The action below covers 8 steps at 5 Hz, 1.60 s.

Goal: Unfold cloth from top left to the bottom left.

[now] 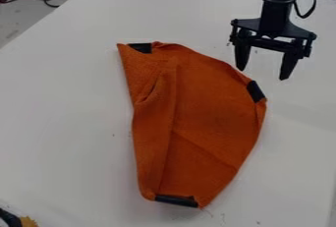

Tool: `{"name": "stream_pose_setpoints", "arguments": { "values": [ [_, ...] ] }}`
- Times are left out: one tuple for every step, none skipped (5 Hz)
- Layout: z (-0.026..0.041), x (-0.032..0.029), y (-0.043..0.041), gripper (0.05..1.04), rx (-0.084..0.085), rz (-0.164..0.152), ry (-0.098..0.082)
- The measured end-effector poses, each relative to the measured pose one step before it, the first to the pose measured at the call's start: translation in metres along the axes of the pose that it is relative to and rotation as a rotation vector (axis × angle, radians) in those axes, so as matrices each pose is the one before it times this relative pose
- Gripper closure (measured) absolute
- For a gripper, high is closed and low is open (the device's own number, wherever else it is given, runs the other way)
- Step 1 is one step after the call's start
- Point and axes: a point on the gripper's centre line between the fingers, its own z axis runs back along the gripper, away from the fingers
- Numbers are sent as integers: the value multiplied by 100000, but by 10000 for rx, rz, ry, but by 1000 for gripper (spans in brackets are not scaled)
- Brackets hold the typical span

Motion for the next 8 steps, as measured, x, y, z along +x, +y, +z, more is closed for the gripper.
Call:
{"name": "stream_pose_setpoints", "arguments": {
  "values": [
    [-1405,-497,164,83,110,-11,367],
    [-1445,-1547,2128,83,318,219,418],
    [1198,-438,2874,83,161,485,-258],
    [189,-629,1102,83,202,110,-214],
    [793,95,3227,83,301,376,-289],
    [-920,-987,934,83,39,36,54],
    [-1620,-1153,1293,83,-331,339,246],
    [-640,-422,385,83,-264,-32,15]
  ]
}}
